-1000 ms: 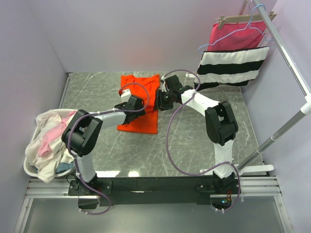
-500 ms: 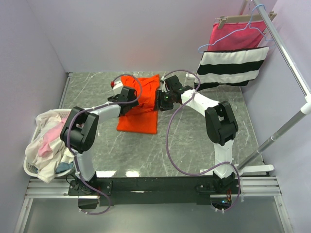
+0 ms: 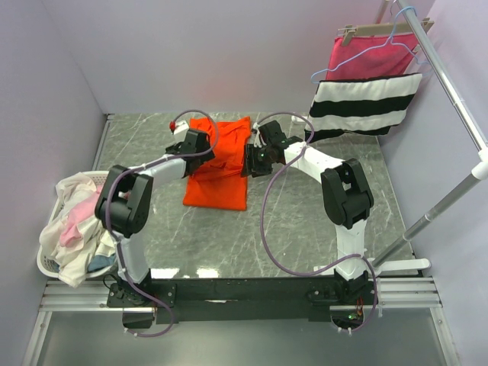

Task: Fold and stack the t-shirts
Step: Fold the folded rectangular tshirt in 1/3 of the way, then grab one side of the 2/3 rectangular tshirt with both arms

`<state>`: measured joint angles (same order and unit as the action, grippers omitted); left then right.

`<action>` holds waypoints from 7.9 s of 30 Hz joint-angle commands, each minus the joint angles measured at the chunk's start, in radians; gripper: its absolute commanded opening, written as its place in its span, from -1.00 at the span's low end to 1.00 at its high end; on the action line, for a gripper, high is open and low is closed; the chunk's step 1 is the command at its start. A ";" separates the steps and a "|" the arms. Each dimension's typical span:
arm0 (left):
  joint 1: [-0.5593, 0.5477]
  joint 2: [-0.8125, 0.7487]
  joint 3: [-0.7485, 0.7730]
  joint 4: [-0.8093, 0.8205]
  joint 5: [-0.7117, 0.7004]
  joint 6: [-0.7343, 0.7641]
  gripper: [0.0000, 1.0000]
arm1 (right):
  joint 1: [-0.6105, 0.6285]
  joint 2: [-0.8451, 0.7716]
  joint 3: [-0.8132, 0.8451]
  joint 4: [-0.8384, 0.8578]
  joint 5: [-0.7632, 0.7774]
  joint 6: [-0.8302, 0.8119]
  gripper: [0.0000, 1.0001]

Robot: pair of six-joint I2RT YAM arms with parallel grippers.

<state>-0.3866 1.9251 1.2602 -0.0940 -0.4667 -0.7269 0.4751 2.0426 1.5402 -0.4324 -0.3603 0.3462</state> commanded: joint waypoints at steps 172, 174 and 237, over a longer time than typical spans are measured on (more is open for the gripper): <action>0.003 -0.080 -0.088 0.211 0.319 -0.005 0.99 | 0.062 0.033 0.089 0.011 -0.074 0.007 0.16; 0.003 -0.048 -0.070 0.204 0.313 -0.009 0.99 | 0.062 0.036 0.092 0.009 -0.075 0.007 0.16; 0.020 -0.419 -0.669 0.174 0.260 -0.049 0.58 | 0.099 -0.059 -0.331 0.273 -0.147 0.198 0.18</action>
<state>-0.3660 1.4857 0.6384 0.0509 -0.3019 -0.7792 0.5709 1.9793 1.2327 -0.1967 -0.5114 0.5133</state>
